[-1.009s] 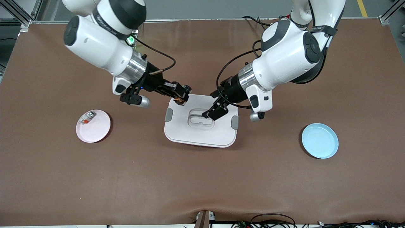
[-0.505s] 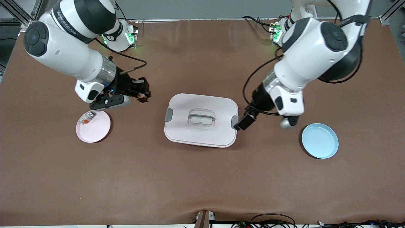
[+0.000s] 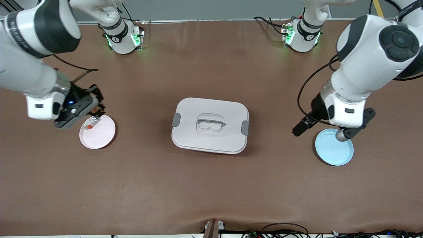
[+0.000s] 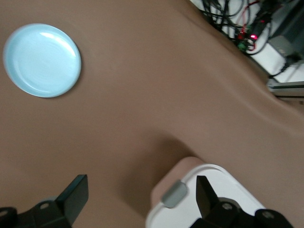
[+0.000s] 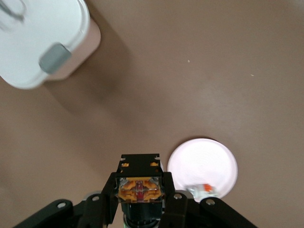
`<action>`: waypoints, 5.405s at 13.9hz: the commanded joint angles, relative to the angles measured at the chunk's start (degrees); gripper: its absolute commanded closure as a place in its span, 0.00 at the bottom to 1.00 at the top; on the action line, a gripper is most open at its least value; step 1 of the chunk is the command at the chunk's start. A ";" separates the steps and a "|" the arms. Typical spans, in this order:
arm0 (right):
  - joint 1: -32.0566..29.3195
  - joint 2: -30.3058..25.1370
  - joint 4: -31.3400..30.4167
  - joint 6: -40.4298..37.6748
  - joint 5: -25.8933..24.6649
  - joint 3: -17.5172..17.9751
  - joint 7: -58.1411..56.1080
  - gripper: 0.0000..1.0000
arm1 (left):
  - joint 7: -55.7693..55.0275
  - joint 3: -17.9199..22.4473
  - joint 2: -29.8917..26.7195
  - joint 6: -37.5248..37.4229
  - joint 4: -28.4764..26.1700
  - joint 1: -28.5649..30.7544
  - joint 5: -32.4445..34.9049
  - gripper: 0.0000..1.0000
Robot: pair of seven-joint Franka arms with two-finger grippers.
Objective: Transfer orange switch to right arm and place
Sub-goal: 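Carry the switch to the pink plate while the left gripper withdraws, then lower the switch onto the pink plate with the right gripper, then open the right gripper to release the switch on the plate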
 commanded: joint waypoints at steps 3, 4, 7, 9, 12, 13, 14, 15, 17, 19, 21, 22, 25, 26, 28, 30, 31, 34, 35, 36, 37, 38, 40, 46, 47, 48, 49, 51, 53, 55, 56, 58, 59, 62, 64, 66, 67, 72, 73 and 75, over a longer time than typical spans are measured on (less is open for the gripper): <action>-3.37 -0.34 -5.83 7.87 -8.23 1.03 -13.48 1.00 | 13.13 -0.37 -5.12 -8.10 -0.63 4.96 2.68 0.00; -3.54 -0.34 -7.23 9.98 -9.81 1.03 -15.06 1.00 | 16.74 -0.37 -5.82 -9.34 -0.72 6.36 2.68 0.00; -4.34 -0.25 -13.02 18.49 -11.67 1.03 -18.94 1.00 | 25.62 -0.45 -7.85 -10.92 -0.80 9.53 2.68 0.00; -4.51 -0.25 -16.19 22.90 -11.85 1.03 -21.22 1.00 | 31.68 -0.02 -9.95 -12.07 -1.07 11.02 2.24 0.00; -5.57 0.28 -19.98 28.70 -14.21 1.03 -24.39 1.00 | 39.52 6.20 -12.94 -14.09 -3.08 6.74 1.54 0.00; -6.09 0.80 -20.86 30.81 -14.48 1.03 -25.70 1.00 | 41.19 8.23 -14.69 -14.09 -5.27 5.68 0.14 0.00; -6.79 1.42 -21.65 32.83 -14.48 1.03 -27.02 1.00 | 42.43 9.81 -16.10 -14.09 -7.03 4.80 -1.00 0.00; -7.15 1.68 -23.22 35.72 -14.48 1.03 -28.34 1.00 | 42.87 10.96 -17.51 -14.09 -8.44 4.01 -1.10 0.00; -8.90 3.43 -24.29 38.55 -14.57 1.03 -32.20 1.00 | 43.31 11.93 -20.14 -12.44 -11.95 3.82 -1.36 0.00; -10.74 4.84 -24.38 39.18 -14.57 1.03 -36.85 1.00 | 45.59 13.25 -20.51 -12.07 -12.93 3.39 -1.54 0.00; -11.80 5.64 -25.61 39.18 -14.66 1.03 -38.80 1.00 | 46.82 14.05 -20.51 -12.07 -13.02 3.30 -1.63 0.00; -11.98 5.73 -26.74 39.35 -14.66 1.03 -38.81 1.00 | 47.01 14.22 -20.42 -11.81 -13.02 3.04 -1.54 0.00; -12.07 7.74 -28.07 39.27 -14.66 1.03 -38.81 1.00 | 48.41 15.19 -20.25 -11.11 -12.76 2.95 -1.01 0.00; -11.98 8.45 -28.77 39.53 -14.66 1.03 -38.81 1.00 | 48.41 14.67 -20.51 -10.76 -12.76 3.38 -0.92 0.00; -11.72 8.72 -30.53 40.58 -14.66 1.03 -38.72 1.00 | 48.50 14.75 -20.33 -10.67 -12.06 3.56 -1.54 0.00; -11.63 9.42 -31.59 41.37 -14.66 1.03 -38.81 1.00 | 48.50 14.58 -20.25 -10.67 -12.06 3.30 -1.45 0.00; -11.63 9.86 -32.11 42.16 -14.66 1.03 -38.72 1.00 | 48.59 14.57 -20.07 -10.67 -11.97 3.30 -1.36 0.00; -11.54 11.09 -32.29 43.40 -14.66 1.03 -38.81 1.00 | 48.85 14.66 -19.98 -9.96 -11.88 3.30 -1.45 0.00; -11.63 11.53 -32.29 43.75 -14.66 1.03 -38.81 1.00 | 49.72 14.66 -19.89 -10.14 -12.05 3.21 -1.54 0.00; -11.63 12.05 -32.29 44.10 -14.66 1.03 -38.81 1.00 | 50.69 14.66 -19.98 -10.40 -12.06 3.30 -1.54 0.00; -11.63 12.58 -32.29 44.71 -14.66 1.03 -38.81 1.00 | 52.09 14.58 -20.07 -10.58 -12.06 3.56 -1.63 0.00; -11.63 13.11 -32.29 45.41 -14.66 1.03 -38.81 1.00 | 52.45 14.57 -19.98 -10.67 -11.97 3.39 -1.54 0.00; -11.63 13.99 -32.47 46.82 -14.66 1.03 -38.81 1.00 | 52.37 14.66 -19.81 -10.75 -12.14 3.38 -1.54 0.00; -11.72 16.27 -33.17 49.02 -14.57 1.03 -38.72 1.00 | 52.37 14.66 -20.16 -11.54 -12.05 3.56 -1.45 0.00; -11.81 16.36 -33.26 49.11 -14.57 1.03 -38.72 1.00 | 52.46 14.58 -20.24 -11.55 -12.06 3.47 -1.19 0.00; -11.81 16.36 -33.26 49.11 -14.57 1.03 -38.72 1.00 | 52.46 14.57 -20.25 -11.55 -12.06 3.47 -1.19 0.00; -11.81 16.36 -33.26 49.11 -14.48 1.03 -38.63 1.00 | 52.46 14.49 -20.16 -11.55 -12.14 3.21 -1.19 0.00; -11.81 16.28 -33.17 49.11 -14.48 1.03 -38.63 0.84 | 52.46 14.05 -20.16 -11.63 -12.32 3.12 -1.01 0.00; -11.90 16.10 -32.73 49.11 -14.31 1.03 -38.63 0.64 | 52.46 13.87 -20.25 -12.42 -12.23 3.30 -0.84 0.00; -11.81 15.40 -32.30 48.94 -14.22 1.03 -38.72 0.00 | 52.46 13.87 -20.59 -13.21 -12.14 3.30 -0.84 0.00; -11.81 15.05 -32.03 48.76 -14.13 1.03 -38.55 0.00 | 52.54 13.87 -20.68 -13.65 -12.06 3.38 -0.75 0.00; -11.63 14.26 -31.59 47.88 -14.13 1.12 -38.02 0.00 | 52.55 13.87 -20.42 -13.66 -11.97 3.12 -0.75 0.00; -11.63 13.04 -30.98 46.92 -13.87 1.12 -37.84 0.00 | 52.46 13.78 -19.99 -13.13 -11.79 3.03 -0.84 0.00; -11.63 11.36 -30.28 46.21 -12.03 1.21 -35.49 0.00 | 51.84 13.78 -20.25 -13.30 -11.88 3.03 -1.01 0.00; -11.63 10.22 -29.83 44.20 -11.67 1.29 -25.77 0.00 | 51.84 13.70 -20.25 -13.30 -11.88 3.03 -1.10 0.00; -11.55 9.34 -29.74 44.19 -11.58 1.56 -11.29 0.00 | 51.84 13.70 -20.25 -13.30 -11.79 3.03 -1.01 0.00; -11.54 9.07 -29.66 44.36 -11.58 1.65 -3.56 0.00 | 51.84 13.70 -20.16 -13.22 -11.79 3.03 -1.01 0.00; -10.23 6.70 -29.31 44.36 -10.71 1.74 28.65 0.00 | 51.84 13.78 -20.16 -13.13 -11.62 3.03 -1.10 0.00; -10.14 6.43 -29.31 44.19 -9.57 1.82 32.43 0.00 | 51.84 13.78 -20.16 -13.13 -11.62 3.03 -1.10 0.00; -9.79 5.64 -28.87 43.40 -7.81 1.74 37.72 0.00 | 51.84 13.78 -20.16 -13.04 -11.62 3.03 -1.10 0.00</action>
